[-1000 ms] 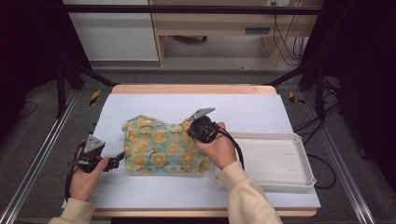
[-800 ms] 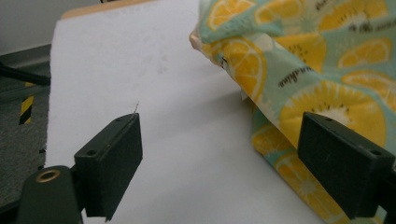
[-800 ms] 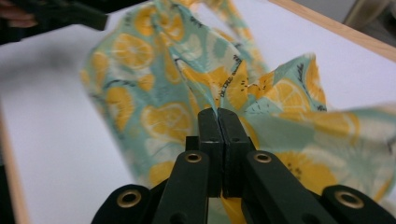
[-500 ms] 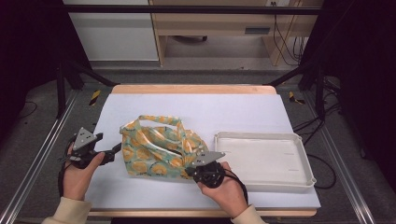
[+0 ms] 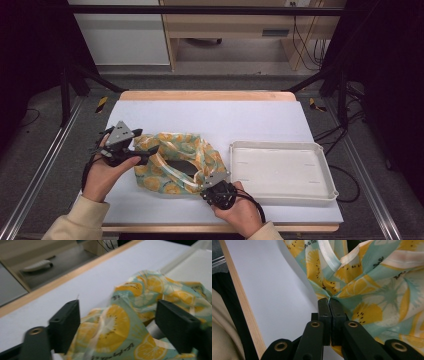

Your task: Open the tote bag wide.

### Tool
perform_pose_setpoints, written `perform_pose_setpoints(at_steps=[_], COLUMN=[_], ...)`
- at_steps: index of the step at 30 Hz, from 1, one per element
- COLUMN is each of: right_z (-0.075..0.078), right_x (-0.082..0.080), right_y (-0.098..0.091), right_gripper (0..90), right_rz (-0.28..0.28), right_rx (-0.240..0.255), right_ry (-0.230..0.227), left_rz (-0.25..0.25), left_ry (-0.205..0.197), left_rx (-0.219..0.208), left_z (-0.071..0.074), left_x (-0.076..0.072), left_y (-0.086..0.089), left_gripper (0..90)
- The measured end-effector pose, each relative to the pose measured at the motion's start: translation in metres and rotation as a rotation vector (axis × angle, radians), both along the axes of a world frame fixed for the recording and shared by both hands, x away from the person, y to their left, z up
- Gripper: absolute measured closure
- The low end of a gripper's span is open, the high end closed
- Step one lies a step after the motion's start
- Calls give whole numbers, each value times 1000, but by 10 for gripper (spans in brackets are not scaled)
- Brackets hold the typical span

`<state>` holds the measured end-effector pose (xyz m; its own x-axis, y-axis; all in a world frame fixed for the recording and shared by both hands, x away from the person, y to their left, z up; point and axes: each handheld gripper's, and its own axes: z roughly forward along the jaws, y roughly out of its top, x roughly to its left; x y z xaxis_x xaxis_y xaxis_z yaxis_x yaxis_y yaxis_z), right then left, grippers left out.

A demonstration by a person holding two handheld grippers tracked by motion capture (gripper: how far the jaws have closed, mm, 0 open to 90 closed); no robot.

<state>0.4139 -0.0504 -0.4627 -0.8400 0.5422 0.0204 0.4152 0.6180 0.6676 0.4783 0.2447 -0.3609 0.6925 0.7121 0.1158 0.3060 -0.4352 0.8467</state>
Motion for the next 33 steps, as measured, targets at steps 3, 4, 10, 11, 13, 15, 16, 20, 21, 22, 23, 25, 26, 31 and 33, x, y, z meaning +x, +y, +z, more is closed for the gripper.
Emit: perform_pose_setpoints(at_steps=[3,4,10,11,13,15,16,20,21,22,23,25,26,31,33], right_z=[-1,-1,-1,2,9,17,17,37,42,55,55,70,78,108,112], right_x=[1,2,4,4,2,2,2,-2,-4,-4,-4,-1,2,31,51], right_y=[-1,-2,-6,-7,-10,-12,-12,-16,-17,-19,-19,-19,-18,1,16], right_gripper=[893,893,817,779,656,548,548,349,320,285,285,273,273,284,293], right_rz=[-1,-5,-27,-30,-45,-64,-64,-60,-58,-48,-48,-49,-44,-45,-58], right_rx=[9,5,22,26,49,76,76,86,89,100,100,108,109,116,116], right_ry=[1,3,-8,-22,-45,-54,-54,-77,-89,-104,-104,-130,-140,-174,-162], left_rz=[-26,-35,-113,-143,-149,-146,-147,-133,-132,-131,-132,-131,-133,-137,-138], left_ry=[45,58,107,114,126,137,140,145,148,150,150,153,155,156,158], left_rx=[-2,-15,-37,-6,-9,-7,7,33,35,45,49,53,58,66,69], left_z=[-13,-19,-50,-64,-77,-80,-81,-84,-85,-86,-87,-89,-89,-90,-90], left_x=[-3,-7,-40,-49,-51,-51,-51,-53,-53,-53,-53,-52,-52,-53,-52], left_y=[-1,1,17,22,26,27,27,28,28,28,28,26,26,25,24], left_gripper=[549,549,860,866,877,881,881,888,888,890,890,889,889,890,890])
